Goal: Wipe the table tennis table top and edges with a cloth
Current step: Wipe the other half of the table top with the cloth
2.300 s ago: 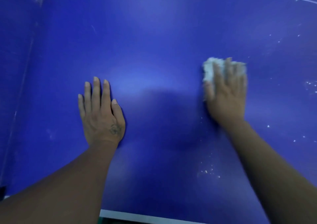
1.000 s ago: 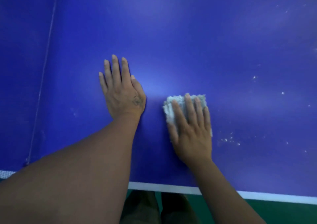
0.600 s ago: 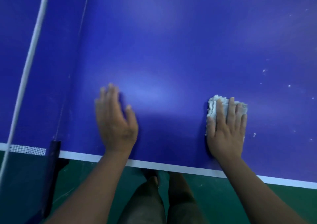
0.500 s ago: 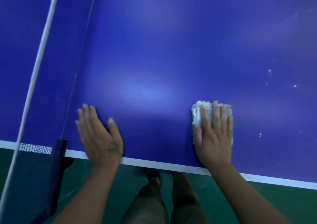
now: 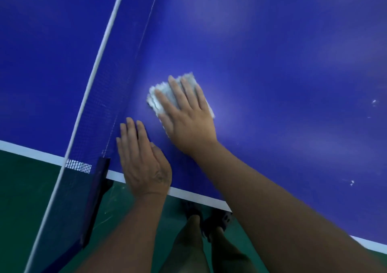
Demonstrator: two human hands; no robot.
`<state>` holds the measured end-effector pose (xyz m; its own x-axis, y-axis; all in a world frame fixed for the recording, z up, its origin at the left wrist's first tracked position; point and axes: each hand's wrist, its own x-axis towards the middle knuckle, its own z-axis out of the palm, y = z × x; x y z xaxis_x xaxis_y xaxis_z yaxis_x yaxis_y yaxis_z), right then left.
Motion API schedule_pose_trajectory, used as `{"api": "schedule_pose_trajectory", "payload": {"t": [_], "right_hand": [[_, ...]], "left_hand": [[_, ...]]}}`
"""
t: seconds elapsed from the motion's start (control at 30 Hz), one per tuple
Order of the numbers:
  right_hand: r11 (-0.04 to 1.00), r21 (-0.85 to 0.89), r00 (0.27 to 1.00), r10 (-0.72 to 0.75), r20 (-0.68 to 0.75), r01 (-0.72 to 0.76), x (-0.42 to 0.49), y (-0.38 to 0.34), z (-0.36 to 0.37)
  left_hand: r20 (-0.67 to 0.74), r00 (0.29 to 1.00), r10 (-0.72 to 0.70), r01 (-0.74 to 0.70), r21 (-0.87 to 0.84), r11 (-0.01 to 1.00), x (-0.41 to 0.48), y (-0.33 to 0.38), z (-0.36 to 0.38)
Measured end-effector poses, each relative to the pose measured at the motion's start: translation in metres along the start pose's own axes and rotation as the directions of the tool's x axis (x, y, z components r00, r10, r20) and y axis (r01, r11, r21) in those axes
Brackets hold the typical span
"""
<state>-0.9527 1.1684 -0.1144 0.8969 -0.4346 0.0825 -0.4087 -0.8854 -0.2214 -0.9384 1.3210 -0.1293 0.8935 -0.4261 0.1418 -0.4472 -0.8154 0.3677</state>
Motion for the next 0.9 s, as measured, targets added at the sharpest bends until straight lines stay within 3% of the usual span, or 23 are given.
{"api": "schedule_pose_trajectory", "payload": {"t": [0.1,0.23,0.37,0.47,0.57,0.67,0.73,0.8,0.9], "right_hand": [[0.999,0.0,0.998,0.044,0.036,-0.044,0.044,0.01,-0.001],[0.963,-0.05,0.964,0.267,0.01,-0.266,0.053,0.083,-0.014],[0.816,-0.11,0.823,0.556,-0.117,-0.567,0.005,0.175,-0.035],[0.737,-0.12,0.745,0.645,-0.17,-0.665,-0.049,0.19,-0.046],[0.81,-0.082,0.809,0.561,-0.178,-0.58,-0.095,0.146,-0.041],[0.947,0.045,0.942,0.321,-0.098,-0.318,-0.147,0.093,-0.033],[0.977,0.089,0.98,0.196,-0.044,-0.192,-0.183,0.089,-0.032],[0.978,0.078,0.981,0.194,-0.024,-0.191,-0.213,0.111,-0.039],[0.95,0.008,0.95,0.313,-0.023,-0.313,-0.242,0.167,-0.057]], "left_hand": [[0.006,1.0,-0.006,0.006,0.024,1.0,0.002,0.003,-0.002],[0.048,0.999,-0.014,0.011,0.059,0.998,0.002,0.006,-0.002],[0.074,0.997,0.002,-0.01,0.111,0.994,0.0,0.004,-0.001],[0.085,0.996,-0.005,-0.005,0.118,0.993,0.0,0.004,-0.002],[0.125,0.992,-0.018,0.003,0.126,0.992,0.0,0.007,-0.004],[0.142,0.989,-0.048,0.027,0.146,0.989,-0.002,0.017,-0.01],[0.15,0.987,-0.05,0.028,0.148,0.989,-0.004,0.035,-0.01],[0.174,0.985,-0.018,-0.003,0.118,0.993,-0.011,0.064,-0.004],[0.19,0.98,0.059,-0.069,0.047,0.997,-0.028,0.124,0.015]]}}
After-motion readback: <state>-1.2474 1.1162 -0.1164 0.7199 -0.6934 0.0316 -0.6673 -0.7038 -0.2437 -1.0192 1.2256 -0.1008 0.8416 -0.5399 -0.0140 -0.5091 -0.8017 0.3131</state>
